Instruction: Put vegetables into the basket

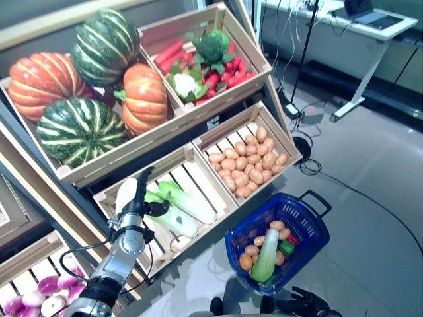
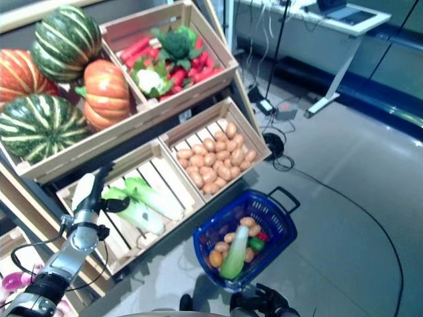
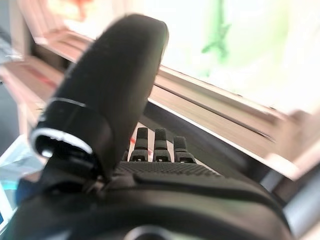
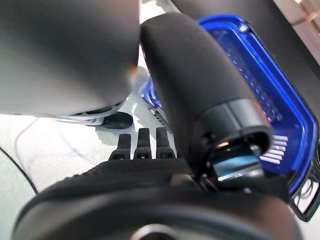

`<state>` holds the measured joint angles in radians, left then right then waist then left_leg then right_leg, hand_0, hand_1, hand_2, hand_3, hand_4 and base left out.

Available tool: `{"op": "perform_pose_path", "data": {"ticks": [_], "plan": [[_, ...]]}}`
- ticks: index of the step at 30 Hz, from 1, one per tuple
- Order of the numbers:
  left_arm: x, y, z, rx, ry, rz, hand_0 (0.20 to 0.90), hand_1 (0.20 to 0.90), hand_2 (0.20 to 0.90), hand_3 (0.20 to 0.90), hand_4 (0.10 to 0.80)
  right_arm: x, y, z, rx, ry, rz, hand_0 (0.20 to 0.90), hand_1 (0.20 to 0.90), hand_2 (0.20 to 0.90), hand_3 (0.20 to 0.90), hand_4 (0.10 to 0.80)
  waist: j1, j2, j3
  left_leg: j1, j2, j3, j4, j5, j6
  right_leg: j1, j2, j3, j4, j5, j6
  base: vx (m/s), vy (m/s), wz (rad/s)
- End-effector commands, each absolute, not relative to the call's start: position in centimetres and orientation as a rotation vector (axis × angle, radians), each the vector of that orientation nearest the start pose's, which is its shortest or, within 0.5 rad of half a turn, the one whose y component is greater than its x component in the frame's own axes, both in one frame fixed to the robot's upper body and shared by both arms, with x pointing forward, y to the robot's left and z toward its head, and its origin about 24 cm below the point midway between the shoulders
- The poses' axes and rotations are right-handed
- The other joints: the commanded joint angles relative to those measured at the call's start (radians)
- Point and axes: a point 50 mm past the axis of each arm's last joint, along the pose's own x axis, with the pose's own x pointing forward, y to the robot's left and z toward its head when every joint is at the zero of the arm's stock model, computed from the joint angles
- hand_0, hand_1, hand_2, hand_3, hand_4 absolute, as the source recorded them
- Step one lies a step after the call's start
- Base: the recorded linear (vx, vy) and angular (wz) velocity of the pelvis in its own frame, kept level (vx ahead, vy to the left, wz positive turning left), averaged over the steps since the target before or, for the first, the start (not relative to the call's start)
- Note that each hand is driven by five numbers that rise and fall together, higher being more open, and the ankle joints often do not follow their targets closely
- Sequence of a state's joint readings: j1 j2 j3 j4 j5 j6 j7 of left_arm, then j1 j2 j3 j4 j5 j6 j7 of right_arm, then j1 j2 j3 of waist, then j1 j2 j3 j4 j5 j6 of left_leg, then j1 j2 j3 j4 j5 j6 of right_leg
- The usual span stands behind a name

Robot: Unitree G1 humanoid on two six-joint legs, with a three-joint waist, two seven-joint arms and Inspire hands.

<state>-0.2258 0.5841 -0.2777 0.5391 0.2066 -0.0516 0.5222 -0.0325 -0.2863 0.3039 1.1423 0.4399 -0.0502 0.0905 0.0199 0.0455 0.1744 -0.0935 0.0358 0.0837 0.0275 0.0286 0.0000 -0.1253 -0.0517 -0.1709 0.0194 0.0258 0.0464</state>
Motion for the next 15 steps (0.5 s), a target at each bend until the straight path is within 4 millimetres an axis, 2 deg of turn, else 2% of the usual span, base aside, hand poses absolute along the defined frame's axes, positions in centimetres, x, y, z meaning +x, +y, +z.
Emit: {"op": "perform_pose_path", "data": {"ticks": [1, 4, 7, 8, 10, 15], "plan": [[31.8, 28.1, 10.6, 1.030, -0.290, 0.563, 0.900, 0.900, 0.900, 0.900, 0.800, 16.3, -22.7, -13.2, 0.009, 0.916, 0.004, 0.900, 0.900, 0.900, 0.900, 0.800, -0.033, -0.014, 0.100, -0.146, 0.030, -0.015, 0.154, 0.002, -0.055, -0.085, -0.037, 0.002, 0.196, -0.069, -0.023, -0.344, 0.053, 0.07], [32.6, 28.1, 11.9, 1.156, -0.354, 0.579, 0.900, 0.900, 0.900, 0.900, 0.800, 18.1, -23.1, -12.3, -0.029, 0.869, 0.009, 0.900, 0.900, 0.900, 0.900, 0.800, -0.037, -0.012, 0.144, -0.246, 0.015, -0.025, 0.250, -0.023, -0.051, -0.178, -0.040, 0.015, 0.282, -0.092, -0.036, -0.201, 0.031, -0.02], [32.9, 28.0, 12.3, 1.228, -0.367, 0.565, 0.900, 0.900, 0.900, 0.900, 0.800, 18.9, -23.5, -11.7, -0.040, 0.838, 0.018, 0.900, 0.900, 0.900, 0.900, 0.800, -0.037, -0.010, 0.165, -0.298, 0.004, -0.032, 0.303, -0.040, -0.048, -0.224, -0.045, 0.022, 0.325, -0.104, -0.042, -0.129, 0.030, -0.03], [33.1, 27.8, 12.4, 1.283, -0.374, 0.546, 0.900, 0.900, 0.900, 0.900, 0.800, 19.7, -23.6, -11.2, -0.052, 0.808, 0.022, 0.900, 0.900, 0.900, 0.900, 0.800, -0.036, -0.008, 0.186, -0.346, -0.002, -0.035, 0.350, -0.054, -0.045, -0.273, -0.048, 0.028, 0.382, -0.120, -0.047, -0.127, 0.041, -0.06], [33.6, 28.0, 13.1, 1.342, -0.368, 0.532, 0.900, 0.900, 0.900, 0.900, 0.800, 21.1, -23.9, -10.3, -0.066, 0.776, 0.015, 0.900, 0.900, 0.900, 0.900, 0.800, -0.036, -0.007, 0.207, -0.401, -0.001, -0.029, 0.394, -0.061, -0.041, -0.326, -0.050, 0.035, 0.435, -0.133, -0.053, -0.154, 0.043, -0.05], [34.0, 28.8, 14.1, 1.431, -0.341, 0.510, 0.900, 0.900, 0.900, 0.900, 0.800, 22.9, -24.4, -9.0, -0.071, 0.731, 0.002, 0.900, 0.900, 0.900, 0.900, 0.800, -0.042, -0.009, 0.234, -0.480, 0.005, -0.017, 0.484, -0.084, -0.031, -0.407, -0.046, 0.058, 0.539, -0.161, -0.063, -0.069, 0.009, -0.01]]}}
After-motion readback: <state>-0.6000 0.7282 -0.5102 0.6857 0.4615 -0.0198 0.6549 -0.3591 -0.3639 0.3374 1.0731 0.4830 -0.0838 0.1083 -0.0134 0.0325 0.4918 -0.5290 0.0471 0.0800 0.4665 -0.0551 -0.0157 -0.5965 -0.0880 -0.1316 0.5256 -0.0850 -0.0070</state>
